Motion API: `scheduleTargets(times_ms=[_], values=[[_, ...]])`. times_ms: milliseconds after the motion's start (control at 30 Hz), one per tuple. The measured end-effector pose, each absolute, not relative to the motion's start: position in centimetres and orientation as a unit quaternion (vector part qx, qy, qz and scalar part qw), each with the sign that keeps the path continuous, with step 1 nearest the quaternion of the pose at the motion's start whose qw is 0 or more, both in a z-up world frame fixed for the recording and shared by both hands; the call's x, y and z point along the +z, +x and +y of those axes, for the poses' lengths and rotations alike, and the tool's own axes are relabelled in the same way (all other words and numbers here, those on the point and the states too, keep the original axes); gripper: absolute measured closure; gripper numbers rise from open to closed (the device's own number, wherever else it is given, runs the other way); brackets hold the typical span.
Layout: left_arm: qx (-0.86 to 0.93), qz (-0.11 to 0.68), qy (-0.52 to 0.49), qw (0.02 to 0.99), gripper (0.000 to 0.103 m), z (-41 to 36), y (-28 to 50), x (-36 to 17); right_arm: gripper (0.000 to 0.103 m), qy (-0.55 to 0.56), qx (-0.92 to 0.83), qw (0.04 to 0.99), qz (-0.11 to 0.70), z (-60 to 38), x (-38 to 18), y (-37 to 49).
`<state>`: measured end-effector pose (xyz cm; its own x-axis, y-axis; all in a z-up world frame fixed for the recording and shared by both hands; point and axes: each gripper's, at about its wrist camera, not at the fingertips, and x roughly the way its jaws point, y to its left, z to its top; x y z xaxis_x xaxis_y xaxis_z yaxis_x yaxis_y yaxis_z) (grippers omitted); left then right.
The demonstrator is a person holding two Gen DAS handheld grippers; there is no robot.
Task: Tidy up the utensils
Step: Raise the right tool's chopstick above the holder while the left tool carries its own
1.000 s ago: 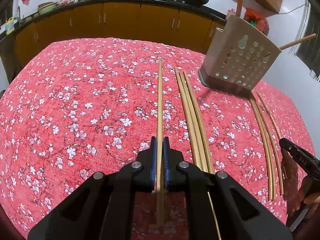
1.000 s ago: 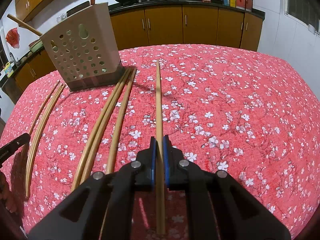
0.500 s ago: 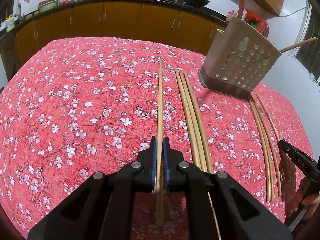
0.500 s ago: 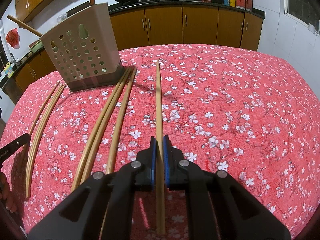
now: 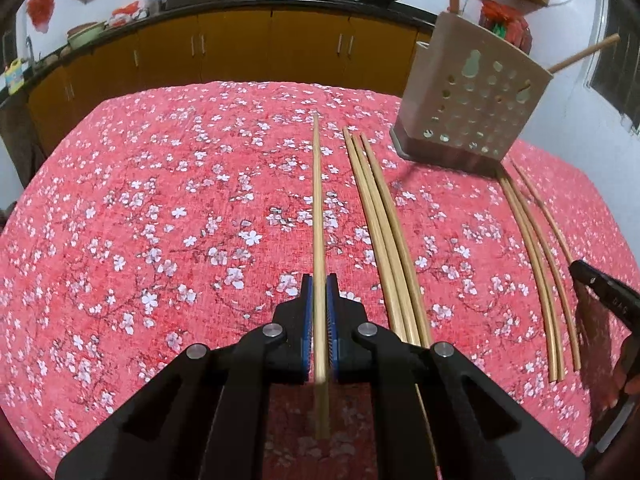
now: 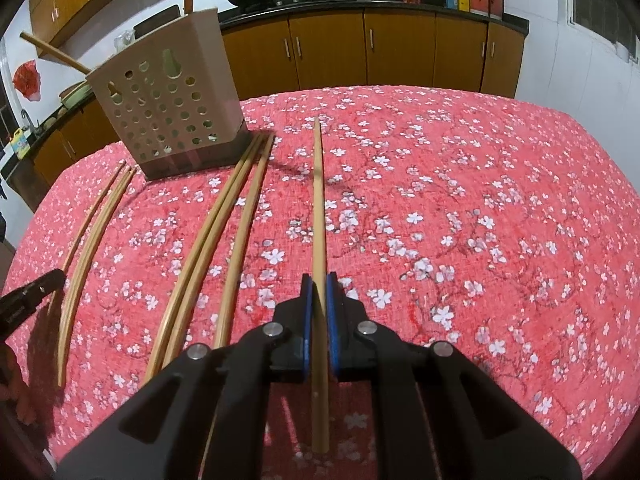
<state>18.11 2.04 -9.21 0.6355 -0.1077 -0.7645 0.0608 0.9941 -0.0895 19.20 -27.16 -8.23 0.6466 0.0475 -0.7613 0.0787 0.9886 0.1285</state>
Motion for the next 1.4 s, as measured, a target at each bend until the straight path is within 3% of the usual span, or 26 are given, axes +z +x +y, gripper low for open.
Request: scheduleTargets(times_ms=[267, 833, 1400], values=[[-0.049, 0.408, -0.049, 0.910, 0.096, 3.3, 17.5, -7.2, 0.095, 0.079, -0.011, 0.929, 0.361, -27.9, -3.8, 17.6], [-0.057, 0.284, -0.073, 0.954, 0.096, 4.9, 16.0, 2.5, 0.095, 0.080, -0.006, 0.968, 0.239, -28.4, 4.8, 15.5], [-0.111, 0.183, -0.059, 0.975, 0.096, 1.5, 16.2, 11.1, 0.095, 0.104, 0.083, 0.986, 0.096, -25.5, 14.7, 15.6]])
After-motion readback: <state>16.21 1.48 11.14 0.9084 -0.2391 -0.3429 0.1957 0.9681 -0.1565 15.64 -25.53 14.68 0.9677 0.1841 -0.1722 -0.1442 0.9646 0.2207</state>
